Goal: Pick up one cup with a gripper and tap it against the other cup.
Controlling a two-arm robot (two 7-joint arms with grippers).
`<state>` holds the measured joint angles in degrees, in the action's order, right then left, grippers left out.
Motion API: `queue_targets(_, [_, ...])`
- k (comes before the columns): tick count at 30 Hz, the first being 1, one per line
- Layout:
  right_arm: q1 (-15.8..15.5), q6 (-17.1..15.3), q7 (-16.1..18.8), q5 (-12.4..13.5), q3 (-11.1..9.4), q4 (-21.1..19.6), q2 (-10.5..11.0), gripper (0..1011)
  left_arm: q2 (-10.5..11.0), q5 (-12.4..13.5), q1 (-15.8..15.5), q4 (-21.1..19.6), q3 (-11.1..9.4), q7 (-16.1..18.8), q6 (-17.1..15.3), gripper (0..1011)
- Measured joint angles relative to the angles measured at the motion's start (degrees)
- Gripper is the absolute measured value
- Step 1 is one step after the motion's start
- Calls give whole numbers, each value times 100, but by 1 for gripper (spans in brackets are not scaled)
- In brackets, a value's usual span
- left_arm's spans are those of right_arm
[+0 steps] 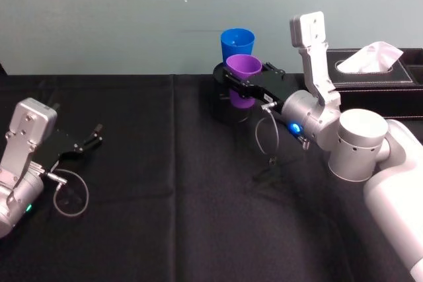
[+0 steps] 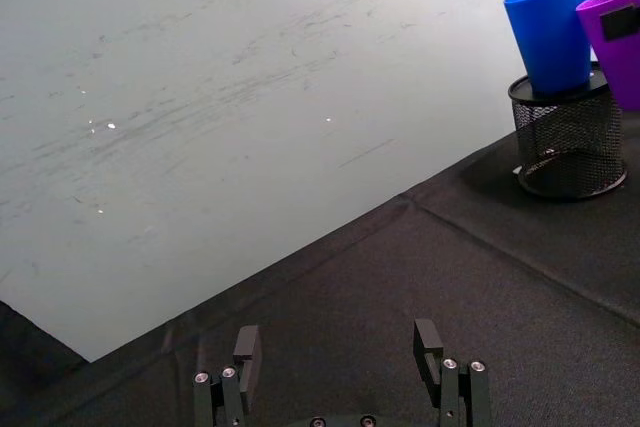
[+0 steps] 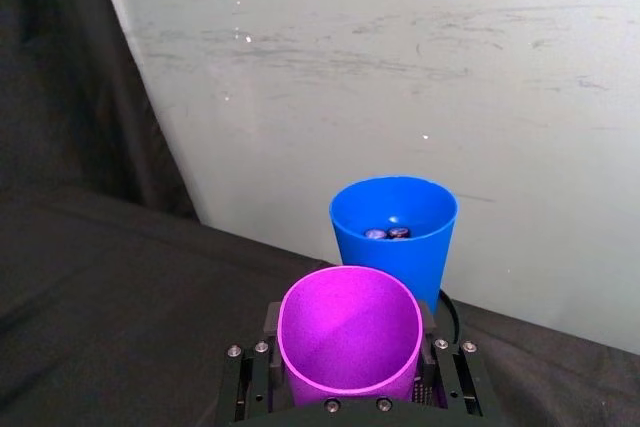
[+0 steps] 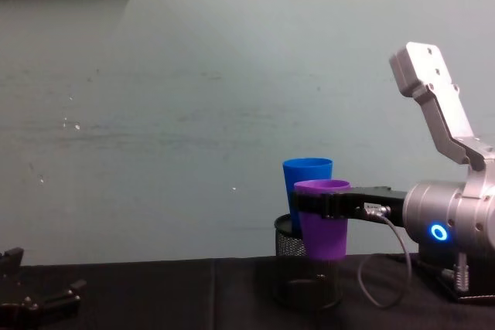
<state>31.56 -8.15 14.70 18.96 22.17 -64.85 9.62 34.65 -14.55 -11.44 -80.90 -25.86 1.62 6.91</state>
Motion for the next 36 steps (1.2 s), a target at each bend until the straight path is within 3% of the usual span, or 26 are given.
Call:
queue_targets(13, [191, 59, 56, -86, -195, 367, -213, 731, 0, 0, 1, 0, 0, 0, 0, 1000])
queue_targets(36, [182, 62, 73, -83, -188, 353, -205, 731, 0, 0, 0, 0, 0, 0, 0, 1000])
